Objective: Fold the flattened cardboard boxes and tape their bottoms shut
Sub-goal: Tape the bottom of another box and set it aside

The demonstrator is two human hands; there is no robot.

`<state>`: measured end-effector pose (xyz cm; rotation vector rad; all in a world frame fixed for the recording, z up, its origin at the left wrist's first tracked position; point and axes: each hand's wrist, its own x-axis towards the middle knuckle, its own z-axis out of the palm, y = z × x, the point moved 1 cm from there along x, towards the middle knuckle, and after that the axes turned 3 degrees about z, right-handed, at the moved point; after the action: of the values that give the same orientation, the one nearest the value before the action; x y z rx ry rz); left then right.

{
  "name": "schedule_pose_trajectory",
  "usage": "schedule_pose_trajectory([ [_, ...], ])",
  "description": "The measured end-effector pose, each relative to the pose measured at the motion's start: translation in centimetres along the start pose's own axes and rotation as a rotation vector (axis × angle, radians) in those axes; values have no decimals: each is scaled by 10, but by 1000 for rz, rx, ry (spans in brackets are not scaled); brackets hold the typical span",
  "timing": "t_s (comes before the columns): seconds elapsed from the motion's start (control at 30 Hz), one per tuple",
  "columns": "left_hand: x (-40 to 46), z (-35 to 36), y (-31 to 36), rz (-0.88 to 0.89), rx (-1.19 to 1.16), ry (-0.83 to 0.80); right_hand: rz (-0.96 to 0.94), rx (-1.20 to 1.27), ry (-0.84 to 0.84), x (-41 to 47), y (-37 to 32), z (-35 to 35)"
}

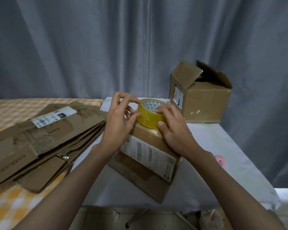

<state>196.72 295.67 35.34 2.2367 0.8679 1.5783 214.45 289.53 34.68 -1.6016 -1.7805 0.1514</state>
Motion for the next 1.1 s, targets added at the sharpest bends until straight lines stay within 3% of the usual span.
schedule_pose_trajectory([
  [0.23, -3, 4, -11, -172, -102, 62, 52, -42, -7, 0, 1, 3],
  [0.5, 5, 7, 2, -92, -85, 108, 64, 4, 76, 1, 5, 3],
  [0.67, 13, -1, -1, -224, -191, 146, 34, 136, 148, 0, 4, 1],
  [0.9, 21, -6, 11, -411, -428, 29, 27, 402, 353, -3, 0, -7],
  [1.1, 34, -24, 13, -530, -460, -129, -10, 357, 383, -5, 0, -4],
])
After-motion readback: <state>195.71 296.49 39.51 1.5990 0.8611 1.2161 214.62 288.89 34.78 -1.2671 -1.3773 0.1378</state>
